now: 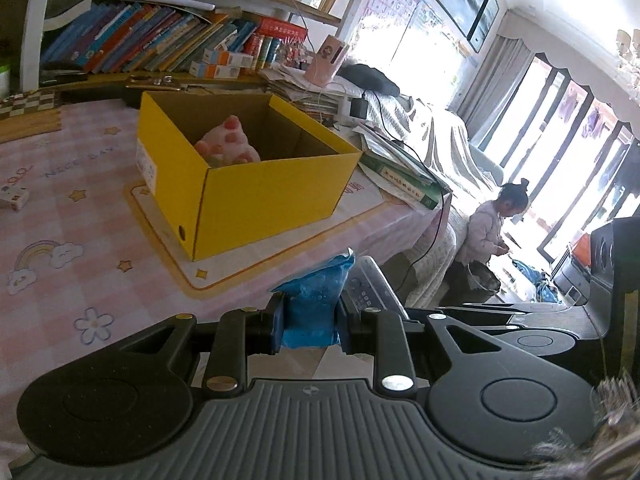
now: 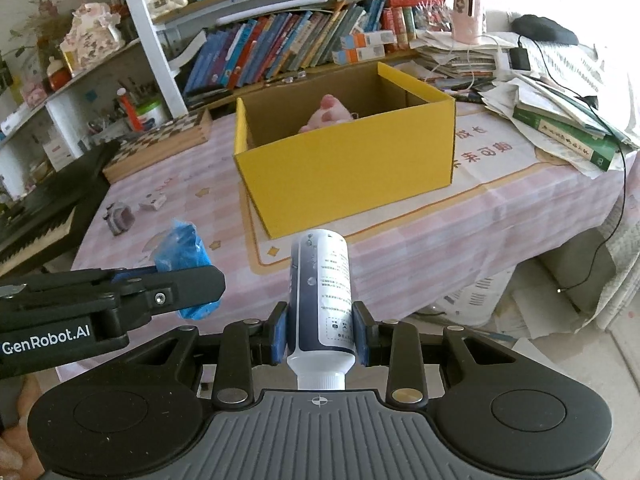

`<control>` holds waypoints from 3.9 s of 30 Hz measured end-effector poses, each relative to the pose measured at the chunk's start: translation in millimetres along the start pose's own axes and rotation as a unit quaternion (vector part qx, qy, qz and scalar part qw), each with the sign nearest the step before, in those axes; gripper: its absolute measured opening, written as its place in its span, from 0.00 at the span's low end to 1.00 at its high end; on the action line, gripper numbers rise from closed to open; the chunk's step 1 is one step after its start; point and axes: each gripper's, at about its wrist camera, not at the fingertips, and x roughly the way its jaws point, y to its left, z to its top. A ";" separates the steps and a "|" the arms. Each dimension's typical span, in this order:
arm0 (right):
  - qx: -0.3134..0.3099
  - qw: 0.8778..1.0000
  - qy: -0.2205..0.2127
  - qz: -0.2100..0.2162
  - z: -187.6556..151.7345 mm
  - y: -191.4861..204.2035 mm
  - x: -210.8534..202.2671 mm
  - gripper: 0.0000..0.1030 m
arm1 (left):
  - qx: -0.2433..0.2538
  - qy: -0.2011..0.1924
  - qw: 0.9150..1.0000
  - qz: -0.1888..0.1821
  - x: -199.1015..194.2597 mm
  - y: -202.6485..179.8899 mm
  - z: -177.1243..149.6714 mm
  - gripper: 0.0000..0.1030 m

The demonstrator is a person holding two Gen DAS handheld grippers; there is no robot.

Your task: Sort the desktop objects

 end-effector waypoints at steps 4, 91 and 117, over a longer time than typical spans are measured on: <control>-0.003 1.000 0.003 0.002 8.5 -12.5 5.2 0.32 | -0.002 0.000 1.000 0.001 12.5 -5.2 6.7 0.23; -0.235 0.964 0.034 0.118 200.0 -71.2 172.7 0.42 | 0.013 -0.037 0.978 0.203 167.0 15.4 144.7 0.74; -0.106 0.990 -0.082 0.042 158.1 -100.8 90.8 0.54 | -0.073 -0.145 0.946 0.282 59.9 -8.6 88.1 0.88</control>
